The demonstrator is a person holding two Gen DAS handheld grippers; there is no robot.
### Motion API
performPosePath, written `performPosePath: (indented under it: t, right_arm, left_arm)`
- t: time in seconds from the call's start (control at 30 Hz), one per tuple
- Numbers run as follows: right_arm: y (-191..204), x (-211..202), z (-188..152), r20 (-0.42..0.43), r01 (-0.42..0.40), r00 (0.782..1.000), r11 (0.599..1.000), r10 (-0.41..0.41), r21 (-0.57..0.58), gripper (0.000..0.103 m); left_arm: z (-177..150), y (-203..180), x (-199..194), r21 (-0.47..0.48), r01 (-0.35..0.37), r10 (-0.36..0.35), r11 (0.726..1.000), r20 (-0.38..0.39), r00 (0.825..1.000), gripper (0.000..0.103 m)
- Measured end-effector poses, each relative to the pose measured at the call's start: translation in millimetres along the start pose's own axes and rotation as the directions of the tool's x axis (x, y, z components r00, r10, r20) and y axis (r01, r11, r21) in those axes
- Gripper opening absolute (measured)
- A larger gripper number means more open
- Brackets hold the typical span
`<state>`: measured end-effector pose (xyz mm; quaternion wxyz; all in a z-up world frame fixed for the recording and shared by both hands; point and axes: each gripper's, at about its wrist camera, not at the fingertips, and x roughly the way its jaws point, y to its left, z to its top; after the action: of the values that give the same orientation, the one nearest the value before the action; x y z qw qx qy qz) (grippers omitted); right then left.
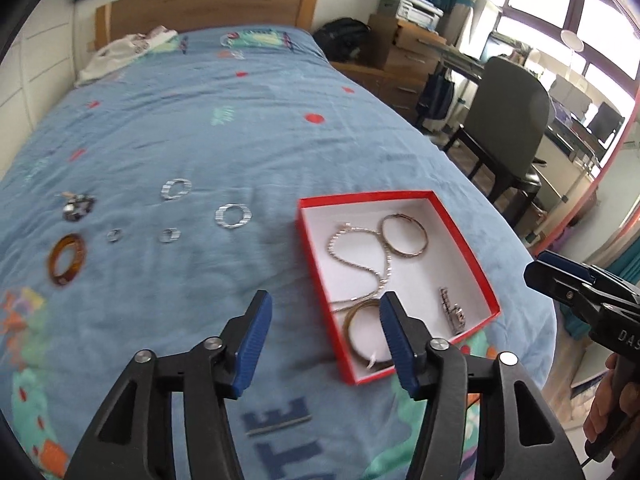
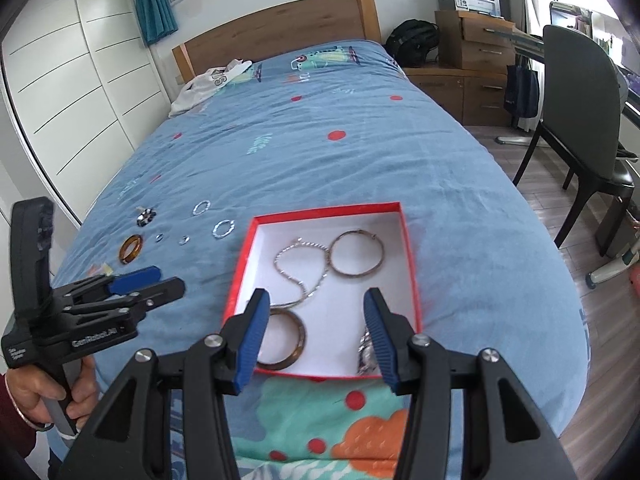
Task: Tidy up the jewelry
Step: 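Withdraw both tools from the red box toward the remaining jewelry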
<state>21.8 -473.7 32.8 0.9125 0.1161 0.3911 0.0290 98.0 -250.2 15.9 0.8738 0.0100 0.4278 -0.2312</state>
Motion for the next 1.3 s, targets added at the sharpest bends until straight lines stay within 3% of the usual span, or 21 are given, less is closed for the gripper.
performPosePath:
  t: [0.47, 0.6, 0.97, 1.3]
  right_arm:
    - [69, -7, -30, -0.019, 0.013, 1.000, 1.000, -0.013, -0.020, 0.048]
    - [90, -5, -36, -0.024, 0.014, 1.000, 0.999, -0.014, -0.029, 0.048]
    - [144, -1, -50, -0.028, -0.002, 1.000, 0.999, 0.001, -0.054, 0.049]
    - [175, 21, -60, -0.070, -0.004, 0.998, 0.996, -0.003, -0.087, 0.054]
  left_arm:
    - [-31, 73, -79, -0.087, -0.164, 0.174, 0.983, 0.116, 0.978, 0.082]
    - [-44, 95, -92, -0.107, -0.215, 0.228, 0.971, 0.126, 0.965, 0.082]
    - [-76, 149, -123, -0.172, -0.264, 0.288, 0.949, 0.138, 0.948, 0.085]
    - [-90, 186, -126, -0.221, -0.285, 0.313, 0.933, 0.103, 0.944, 0.087]
